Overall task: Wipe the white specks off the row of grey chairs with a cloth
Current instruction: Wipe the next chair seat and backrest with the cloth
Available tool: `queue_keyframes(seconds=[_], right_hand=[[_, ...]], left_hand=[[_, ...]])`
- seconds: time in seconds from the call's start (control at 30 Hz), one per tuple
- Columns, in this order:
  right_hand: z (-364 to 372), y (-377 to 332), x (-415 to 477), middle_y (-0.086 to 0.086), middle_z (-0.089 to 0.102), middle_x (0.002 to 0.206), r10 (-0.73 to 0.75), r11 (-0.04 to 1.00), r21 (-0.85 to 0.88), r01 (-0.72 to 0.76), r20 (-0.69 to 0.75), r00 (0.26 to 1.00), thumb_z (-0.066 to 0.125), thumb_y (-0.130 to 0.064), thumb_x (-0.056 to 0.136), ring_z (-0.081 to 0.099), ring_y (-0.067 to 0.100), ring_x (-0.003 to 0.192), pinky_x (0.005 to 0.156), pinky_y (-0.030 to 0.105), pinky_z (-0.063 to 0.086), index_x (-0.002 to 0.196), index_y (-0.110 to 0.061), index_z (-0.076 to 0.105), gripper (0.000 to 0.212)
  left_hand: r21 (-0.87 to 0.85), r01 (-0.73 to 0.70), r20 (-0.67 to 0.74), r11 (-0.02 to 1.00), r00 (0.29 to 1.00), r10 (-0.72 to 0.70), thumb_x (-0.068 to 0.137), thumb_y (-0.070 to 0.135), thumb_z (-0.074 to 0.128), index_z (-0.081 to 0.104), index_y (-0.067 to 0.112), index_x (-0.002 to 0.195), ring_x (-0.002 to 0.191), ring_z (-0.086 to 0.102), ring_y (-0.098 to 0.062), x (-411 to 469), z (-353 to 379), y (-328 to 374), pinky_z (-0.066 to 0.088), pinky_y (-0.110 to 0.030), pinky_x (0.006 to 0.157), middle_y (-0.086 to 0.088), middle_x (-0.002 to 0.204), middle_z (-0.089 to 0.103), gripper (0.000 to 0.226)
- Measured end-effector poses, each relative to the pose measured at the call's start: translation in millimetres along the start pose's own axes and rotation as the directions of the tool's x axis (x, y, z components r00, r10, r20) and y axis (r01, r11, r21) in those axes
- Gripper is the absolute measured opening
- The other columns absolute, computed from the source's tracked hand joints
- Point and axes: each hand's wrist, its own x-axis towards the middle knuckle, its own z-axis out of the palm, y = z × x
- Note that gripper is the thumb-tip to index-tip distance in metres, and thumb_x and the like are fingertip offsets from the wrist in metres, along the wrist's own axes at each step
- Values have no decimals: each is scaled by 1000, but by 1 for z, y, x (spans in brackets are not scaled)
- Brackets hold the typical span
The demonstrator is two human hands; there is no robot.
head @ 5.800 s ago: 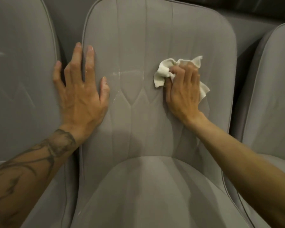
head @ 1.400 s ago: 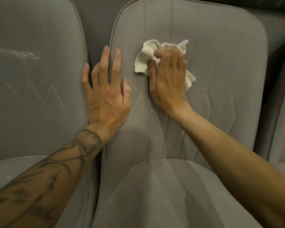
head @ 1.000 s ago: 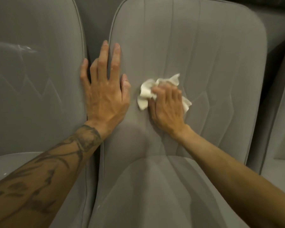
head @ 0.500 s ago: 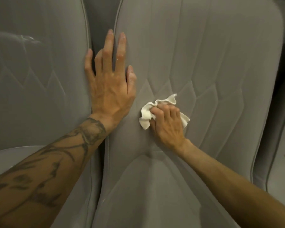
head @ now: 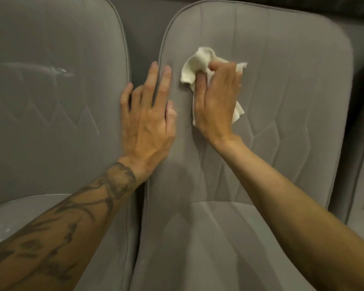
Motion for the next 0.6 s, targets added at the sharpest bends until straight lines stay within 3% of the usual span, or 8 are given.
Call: queue_keyframes(seconds=[0.03,0.1,0.2,0.33,0.43,0.6], right_hand=[[4,-10,5,4,54,110,14,999,28,-14,-10,1000,49,-25,102,50,22,100,88,39,41,108,-11,51,15],[-2,-22,-8,8,54,110,-95,994,62,89,86,992,49,-22,102,50,24,100,90,38,41,108,-8,53,17],[-16,-20,-14,15,57,112,-285,956,13,294,292,913,47,-24,102,52,33,102,91,42,37,110,-5,57,24],[1,-28,46,14,57,110,-188,967,-137,216,195,963,44,-31,103,52,31,98,85,41,40,106,-6,57,28],[2,-39,37,14,57,110,-175,972,-127,199,181,968,44,-29,102,51,30,99,87,39,39,104,-5,56,26],[-17,-40,15,15,57,112,-361,899,-96,428,393,846,43,-32,103,51,34,100,84,43,37,109,-7,58,30]], left_hand=[[-14,-46,10,999,999,46,105,27,42,33,14,163,136,47,-28,-2,-5,-8,29,-50,121,-11,168,33,60],[-35,-102,11,994,995,102,105,26,44,34,10,161,144,41,-30,-11,-13,-28,30,-50,120,-12,167,33,59],[-25,-4,31,1000,1000,4,103,28,47,26,10,163,156,26,-29,-31,-21,-55,20,-52,127,-10,171,24,66],[9,40,39,999,998,-40,104,27,47,16,12,166,161,12,-25,-41,-11,-67,11,-52,130,-7,173,16,70],[4,57,1,998,998,-57,102,25,47,16,13,166,161,11,-24,-44,1,-69,13,-54,129,-7,173,17,72],[14,43,-22,999,999,-43,100,24,48,17,14,166,161,13,-23,-45,2,-71,16,-53,128,-5,173,18,74]])
